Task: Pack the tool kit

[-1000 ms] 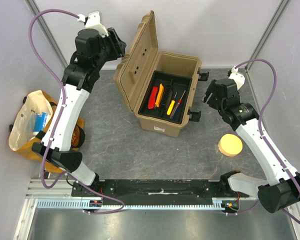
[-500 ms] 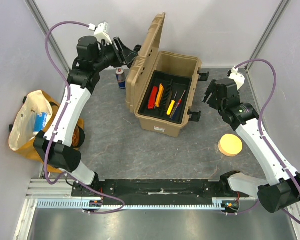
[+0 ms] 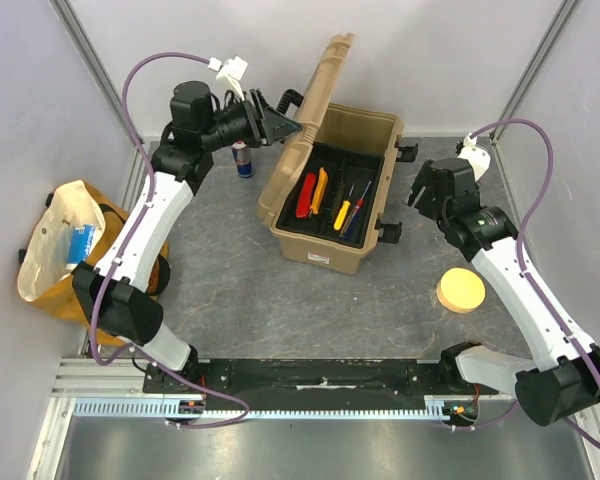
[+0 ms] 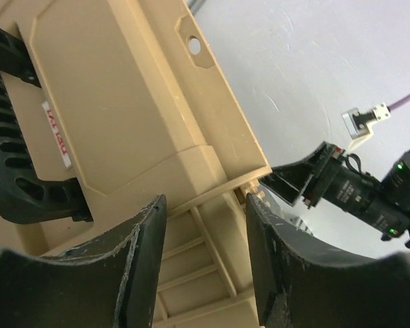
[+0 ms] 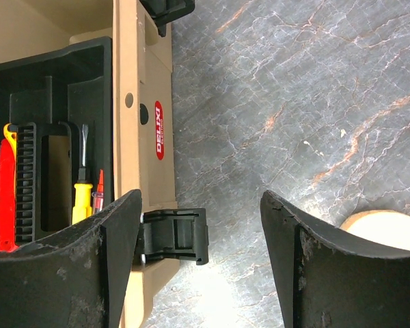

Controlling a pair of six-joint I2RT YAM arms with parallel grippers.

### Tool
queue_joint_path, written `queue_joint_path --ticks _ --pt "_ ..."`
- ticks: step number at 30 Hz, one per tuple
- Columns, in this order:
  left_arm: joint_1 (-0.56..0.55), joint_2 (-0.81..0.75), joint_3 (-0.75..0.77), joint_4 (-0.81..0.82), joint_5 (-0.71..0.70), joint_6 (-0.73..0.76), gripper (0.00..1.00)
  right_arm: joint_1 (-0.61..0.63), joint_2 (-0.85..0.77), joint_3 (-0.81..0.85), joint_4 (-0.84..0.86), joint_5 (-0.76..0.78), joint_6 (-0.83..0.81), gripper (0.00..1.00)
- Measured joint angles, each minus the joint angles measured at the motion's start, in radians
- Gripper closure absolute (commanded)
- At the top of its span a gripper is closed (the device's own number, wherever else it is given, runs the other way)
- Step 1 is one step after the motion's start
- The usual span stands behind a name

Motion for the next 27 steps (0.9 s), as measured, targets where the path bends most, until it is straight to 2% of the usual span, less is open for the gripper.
queue_joint_path --ticks 7,13,20,27 --pt "-0.034 0.022 -0.005 0.003 0.076 -0.016 0.45 -0.014 -0.007 0.0 0.0 0.0 -0.004 0.22" --pt "-0.035 0.029 -0.005 0.003 0.071 -0.025 0.45 -0.069 -0.008 0.0 0.0 -0.043 -0.011 0.19" --pt "-0.035 0.074 0.025 -0.031 0.021 -0.019 0.45 -0.193 0.035 0.003 0.001 -0.166 -0.008 0.16" --pt "-0.035 0.215 0.153 -0.199 -0.121 0.069 0.44 -0.427 0.098 -0.025 0.106 -0.415 0.089 0.13"
